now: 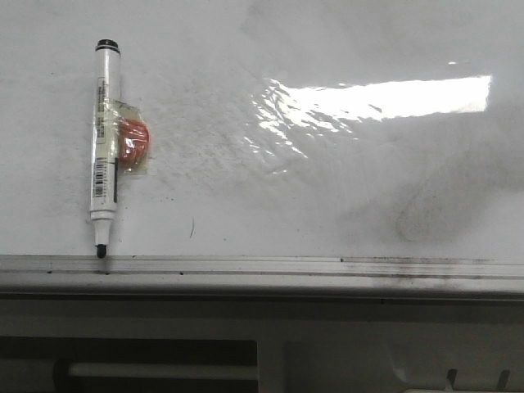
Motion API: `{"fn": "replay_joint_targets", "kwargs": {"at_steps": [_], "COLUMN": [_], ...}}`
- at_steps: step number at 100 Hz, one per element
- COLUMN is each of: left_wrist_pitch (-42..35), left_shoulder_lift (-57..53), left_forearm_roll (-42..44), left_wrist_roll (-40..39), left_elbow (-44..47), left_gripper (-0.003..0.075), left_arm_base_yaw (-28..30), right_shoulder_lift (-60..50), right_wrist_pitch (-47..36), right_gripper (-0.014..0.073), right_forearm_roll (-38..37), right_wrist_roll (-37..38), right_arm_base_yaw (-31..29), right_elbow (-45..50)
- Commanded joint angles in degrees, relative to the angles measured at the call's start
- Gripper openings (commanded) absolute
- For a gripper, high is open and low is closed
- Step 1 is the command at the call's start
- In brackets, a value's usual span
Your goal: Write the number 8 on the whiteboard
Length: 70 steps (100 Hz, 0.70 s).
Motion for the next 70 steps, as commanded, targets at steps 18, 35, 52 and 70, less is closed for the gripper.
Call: {"fn": "replay_joint_targets", "kwargs": {"at_steps": [18,35,52,70], "left_wrist_pitch": [14.8,14.7,12.1,4.2], "left_shoulder_lift": [16.3,23.7,31.1,38.4], "left_forearm_roll": [13.1,11.9,8.4,4.9], "left_wrist_roll": [13.5,17.8,21.5,21.5], "left_elbow": [-15.4,-18.2,-18.3,-18.3], "left_gripper": [0.0291,0.0391,0.0332,0.0332], "left_arm_base_yaw": [-0.1,-5.4,-11.5,-19.5], "right_shoulder_lift": [9.2,11.3,11.3,11.3], "right_wrist_pitch": [-0.9,-0.9,-1.3,-1.3], "right_gripper": [0.0104,0.0430,0.0447,0.0447], "right_forearm_roll": [-1.5,0.2,1.5,1.5], "right_wrist_roll": [-0.1,-0.1,-0.1,-0.1], "right_arm_base_yaw": [0.1,0.1,0.1,0.1], "right_elbow": [-10.6,-11.5,-11.5,-11.5]}}
